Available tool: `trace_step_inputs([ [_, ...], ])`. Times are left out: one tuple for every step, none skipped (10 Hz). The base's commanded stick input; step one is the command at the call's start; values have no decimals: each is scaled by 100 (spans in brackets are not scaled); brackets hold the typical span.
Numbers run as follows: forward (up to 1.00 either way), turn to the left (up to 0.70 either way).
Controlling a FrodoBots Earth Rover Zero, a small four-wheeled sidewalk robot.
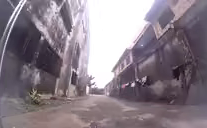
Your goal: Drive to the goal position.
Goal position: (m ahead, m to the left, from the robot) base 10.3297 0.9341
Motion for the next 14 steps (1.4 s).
trace_step_inputs([
  [100,0],
  [100,0],
  [100,0],
  [100,0],
  [100,0],
  [100,0],
  [100,0],
  [100,0],
  [100,0],
  [100,0],
  [100,0],
  [100,0],
  [100,0],
  [100,0],
])
